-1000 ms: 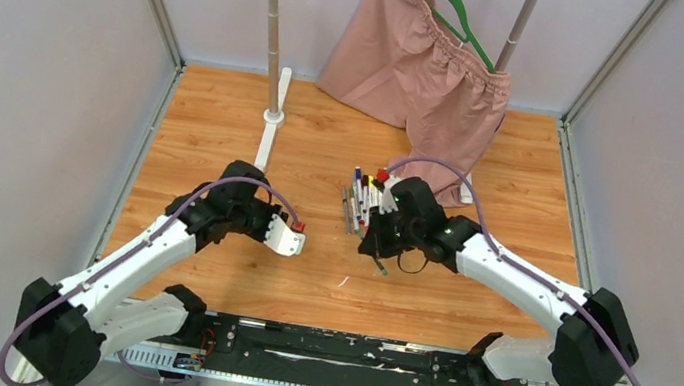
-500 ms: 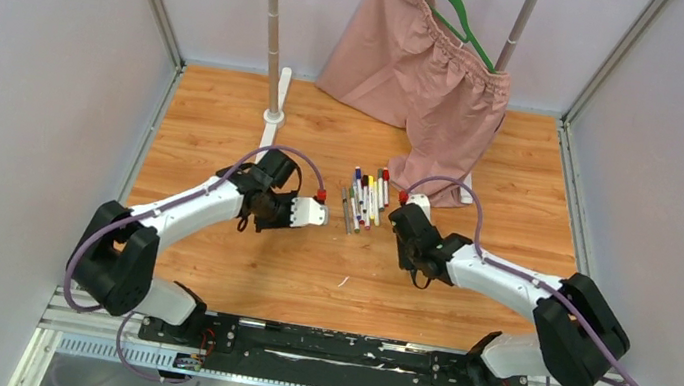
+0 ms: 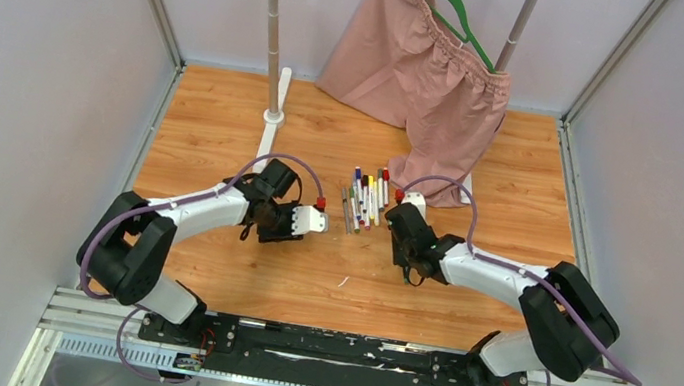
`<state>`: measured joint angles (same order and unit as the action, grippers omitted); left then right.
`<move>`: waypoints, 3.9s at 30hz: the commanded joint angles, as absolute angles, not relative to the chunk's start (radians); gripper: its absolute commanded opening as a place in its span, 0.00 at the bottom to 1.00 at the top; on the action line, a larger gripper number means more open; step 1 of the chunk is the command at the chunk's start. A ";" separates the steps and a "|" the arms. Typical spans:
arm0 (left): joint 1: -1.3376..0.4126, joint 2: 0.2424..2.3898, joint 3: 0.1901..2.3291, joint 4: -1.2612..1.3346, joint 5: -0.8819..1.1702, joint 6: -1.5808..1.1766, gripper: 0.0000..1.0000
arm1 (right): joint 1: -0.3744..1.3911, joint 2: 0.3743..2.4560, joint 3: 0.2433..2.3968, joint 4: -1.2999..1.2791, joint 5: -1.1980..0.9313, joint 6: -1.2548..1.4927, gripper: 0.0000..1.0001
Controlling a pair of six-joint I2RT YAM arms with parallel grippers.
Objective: Open the pen caps
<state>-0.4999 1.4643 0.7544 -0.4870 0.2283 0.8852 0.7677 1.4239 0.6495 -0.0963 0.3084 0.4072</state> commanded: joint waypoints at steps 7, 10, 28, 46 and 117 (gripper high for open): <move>-0.501 1.443 0.792 -0.498 0.269 0.854 0.43 | 0.731 1.357 0.631 -0.130 0.256 0.408 0.34; -0.473 1.425 0.882 -0.595 0.317 0.823 0.50 | 0.694 1.311 0.673 -0.154 0.234 0.385 0.45; -0.291 1.302 1.131 -0.880 0.429 0.623 0.87 | 0.531 1.789 1.274 -0.230 0.080 0.269 0.36; -0.287 1.307 1.122 -0.881 0.459 0.599 0.86 | 0.511 1.979 1.361 -0.248 0.052 0.253 0.22; -0.485 0.772 0.902 -0.871 0.473 1.698 0.31 | 0.884 1.780 1.586 -0.404 -0.932 0.471 0.00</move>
<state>-0.4618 0.7700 0.9100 -0.8722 0.4816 1.7020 0.8673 1.7611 1.5387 -0.3828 -0.8967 0.4496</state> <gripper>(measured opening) 0.370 0.034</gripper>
